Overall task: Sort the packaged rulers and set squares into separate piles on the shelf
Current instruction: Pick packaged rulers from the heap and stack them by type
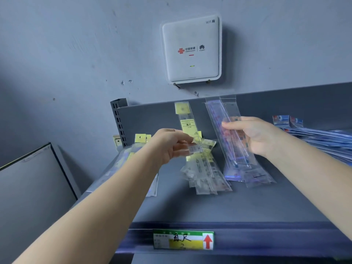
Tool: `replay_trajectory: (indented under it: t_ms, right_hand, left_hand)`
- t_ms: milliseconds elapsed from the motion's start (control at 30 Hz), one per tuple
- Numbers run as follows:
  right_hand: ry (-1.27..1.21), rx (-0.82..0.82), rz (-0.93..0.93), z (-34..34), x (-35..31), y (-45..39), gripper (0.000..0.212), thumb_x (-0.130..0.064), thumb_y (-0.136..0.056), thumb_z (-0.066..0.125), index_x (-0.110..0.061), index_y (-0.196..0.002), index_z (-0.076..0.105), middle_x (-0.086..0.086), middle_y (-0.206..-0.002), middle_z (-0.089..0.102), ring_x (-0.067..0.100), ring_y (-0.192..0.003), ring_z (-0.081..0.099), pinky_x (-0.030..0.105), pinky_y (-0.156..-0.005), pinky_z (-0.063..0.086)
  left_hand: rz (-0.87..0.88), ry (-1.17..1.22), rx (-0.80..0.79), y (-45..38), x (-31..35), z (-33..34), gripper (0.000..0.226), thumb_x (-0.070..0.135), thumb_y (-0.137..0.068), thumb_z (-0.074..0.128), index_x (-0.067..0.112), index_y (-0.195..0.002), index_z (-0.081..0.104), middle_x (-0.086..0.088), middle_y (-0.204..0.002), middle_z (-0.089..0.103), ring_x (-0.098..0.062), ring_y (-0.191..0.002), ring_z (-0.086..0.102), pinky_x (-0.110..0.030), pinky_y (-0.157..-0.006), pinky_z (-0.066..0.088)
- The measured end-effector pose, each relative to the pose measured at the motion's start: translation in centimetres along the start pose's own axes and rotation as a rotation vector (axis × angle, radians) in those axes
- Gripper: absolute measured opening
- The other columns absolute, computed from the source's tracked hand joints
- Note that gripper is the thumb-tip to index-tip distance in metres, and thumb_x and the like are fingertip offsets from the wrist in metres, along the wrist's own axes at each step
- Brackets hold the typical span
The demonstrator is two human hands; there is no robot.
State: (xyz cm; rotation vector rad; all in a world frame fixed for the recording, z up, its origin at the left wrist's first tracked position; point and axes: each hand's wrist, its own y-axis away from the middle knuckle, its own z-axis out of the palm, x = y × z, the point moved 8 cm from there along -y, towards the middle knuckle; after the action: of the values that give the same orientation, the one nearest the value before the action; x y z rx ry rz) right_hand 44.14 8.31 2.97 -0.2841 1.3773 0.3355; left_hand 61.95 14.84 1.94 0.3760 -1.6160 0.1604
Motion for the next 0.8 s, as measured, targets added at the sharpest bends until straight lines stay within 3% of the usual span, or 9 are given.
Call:
replay_trajectory:
  t_ms: [67,200,233,333,433,500,600,700,800]
  right_hand:
    - [-0.005,-0.001,-0.002,-0.5,-0.1,0.0,0.011,0.000,-0.082,0.065,-0.010,-0.080,0.061,-0.004,-0.058,0.066,0.003,-0.045,0.061,0.012,-0.042,0.046]
    - [0.042,-0.004,-0.019,-1.2,0.0,0.0,0.011,0.001,-0.081,0.066,-0.010,-0.082,0.063,-0.003,-0.063,0.067,0.003,-0.048,0.062,0.013,-0.048,0.051]
    - [0.068,-0.006,-0.028,-1.3,0.0,0.0,0.011,0.000,-0.081,0.066,-0.010,-0.082,0.063,-0.004,-0.061,0.067,0.003,-0.049,0.062,0.013,-0.048,0.050]
    - [0.120,-0.007,-0.065,-1.4,-0.1,-0.1,0.016,0.000,-0.079,0.068,-0.011,-0.088,0.062,-0.002,-0.067,0.069,0.007,-0.057,0.063,0.018,-0.061,0.049]
    - [0.186,0.032,-0.094,-1.7,0.0,-0.3,0.026,-0.003,-0.075,0.074,-0.013,-0.096,0.063,0.005,-0.082,0.070,0.017,-0.072,0.064,0.030,-0.078,0.048]
    - [0.242,0.073,-0.108,-2.1,-0.1,-0.4,0.028,-0.006,-0.072,0.077,-0.016,-0.095,0.063,0.007,-0.088,0.071,0.021,-0.080,0.065,0.034,-0.082,0.047]
    - [0.203,0.090,-0.129,-2.7,-0.4,-0.6,0.022,-0.002,-0.072,0.076,-0.011,-0.089,0.064,0.011,-0.089,0.071,0.024,-0.080,0.068,0.038,-0.087,0.053]
    - [0.155,0.069,-0.135,-3.3,-0.5,-0.8,0.014,0.002,-0.075,0.072,-0.009,-0.080,0.065,0.008,-0.080,0.070,0.019,-0.071,0.068,0.035,-0.082,0.056]
    - [0.065,0.048,-0.118,-3.8,-0.6,-0.8,0.013,0.003,-0.078,0.068,-0.009,-0.080,0.064,0.005,-0.075,0.067,0.012,-0.061,0.067,0.024,-0.061,0.058]
  left_hand:
    - [0.003,-0.085,0.013,-0.3,-0.2,0.2,0.012,-0.002,-0.081,0.067,0.004,-0.075,0.058,-0.011,-0.074,0.064,-0.016,-0.054,0.059,-0.021,-0.042,0.050]
    - [0.150,-0.772,0.193,-0.8,0.3,-0.4,0.025,0.023,-0.079,0.074,0.010,-0.086,0.055,0.000,-0.077,0.056,-0.016,-0.066,0.052,-0.024,-0.055,0.042]
    - [0.209,-0.822,0.233,-0.8,0.7,-0.2,0.026,0.028,-0.081,0.072,0.012,-0.091,0.055,0.002,-0.079,0.054,-0.015,-0.070,0.050,-0.024,-0.057,0.040]
    - [0.266,-0.499,0.098,-0.5,1.2,1.7,0.023,0.035,-0.090,0.058,0.012,-0.092,0.062,0.003,-0.081,0.063,-0.009,-0.066,0.052,-0.021,-0.054,0.038]
    - [0.250,-0.217,-0.084,-0.2,1.5,4.7,0.016,0.027,-0.092,0.057,0.015,-0.087,0.066,-0.002,-0.081,0.069,-0.013,-0.066,0.058,-0.023,-0.055,0.036]
    - [0.274,-0.160,-0.070,-0.3,1.9,5.4,0.008,0.012,-0.090,0.061,0.013,-0.084,0.066,-0.005,-0.079,0.068,-0.013,-0.063,0.060,-0.022,-0.054,0.037]
    - [0.260,-0.056,-0.049,-0.8,1.7,5.5,0.014,0.001,-0.086,0.062,0.011,-0.077,0.065,-0.005,-0.071,0.066,-0.009,-0.055,0.060,-0.021,-0.054,0.040]
    - [0.232,-0.011,-0.080,-1.3,1.3,5.9,0.019,0.000,-0.086,0.061,0.012,-0.072,0.064,-0.005,-0.066,0.065,-0.010,-0.055,0.059,-0.020,-0.051,0.044]
    - [0.225,0.000,-0.084,-1.7,1.3,6.0,0.019,-0.001,-0.086,0.060,0.011,-0.072,0.064,-0.006,-0.065,0.063,-0.010,-0.053,0.059,-0.019,-0.046,0.046]
